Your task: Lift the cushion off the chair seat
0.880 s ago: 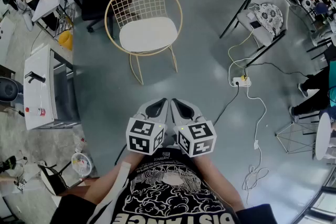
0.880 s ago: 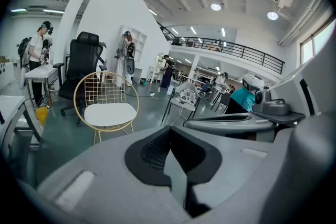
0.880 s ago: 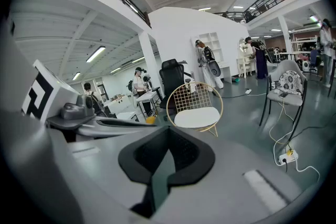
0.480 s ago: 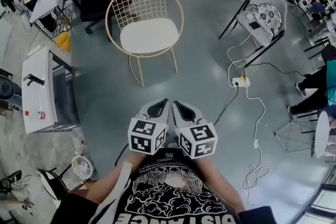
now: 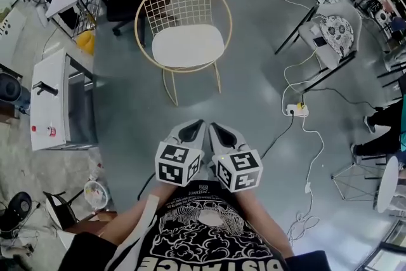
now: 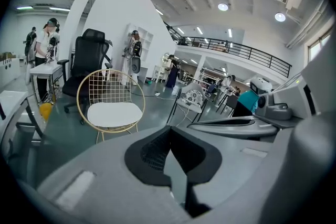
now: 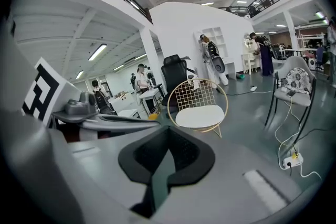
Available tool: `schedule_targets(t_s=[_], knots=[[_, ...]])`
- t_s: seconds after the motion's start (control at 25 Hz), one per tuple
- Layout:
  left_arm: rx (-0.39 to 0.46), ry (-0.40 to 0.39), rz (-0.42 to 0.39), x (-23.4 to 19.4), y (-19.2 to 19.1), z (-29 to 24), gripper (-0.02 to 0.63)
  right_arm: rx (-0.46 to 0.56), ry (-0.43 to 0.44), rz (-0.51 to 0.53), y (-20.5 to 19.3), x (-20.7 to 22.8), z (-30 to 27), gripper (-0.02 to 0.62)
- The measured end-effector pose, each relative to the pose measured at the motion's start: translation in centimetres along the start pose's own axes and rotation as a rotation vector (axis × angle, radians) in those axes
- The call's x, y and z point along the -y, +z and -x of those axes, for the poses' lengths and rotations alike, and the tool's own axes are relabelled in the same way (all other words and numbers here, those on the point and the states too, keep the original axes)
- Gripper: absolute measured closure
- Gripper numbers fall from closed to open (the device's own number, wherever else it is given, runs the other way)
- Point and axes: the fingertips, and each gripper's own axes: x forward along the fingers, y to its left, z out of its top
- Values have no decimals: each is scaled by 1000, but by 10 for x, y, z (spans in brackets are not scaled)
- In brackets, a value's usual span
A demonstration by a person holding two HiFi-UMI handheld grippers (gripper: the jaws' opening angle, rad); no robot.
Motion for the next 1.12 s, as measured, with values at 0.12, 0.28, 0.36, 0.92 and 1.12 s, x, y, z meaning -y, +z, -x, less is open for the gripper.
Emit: schedule_targets(t_s=[0.12,0.28,0.36,0.92,1.12], knots=[[5,26,10,2,13,-26,614,-3,29,5,14,28,-10,596],[0,69,33,15,34,-77,614,-16,83,-6,33,79,-21,596],[3,95,45,18,42,-93,614,-23,111,-6,39,96,-25,597],[22,218,66,13,62,-104,614,-46,240,25,60,110,-37,596],[20,217,62,13,65,-114,614,-53,243,35,65,117,-42,596]])
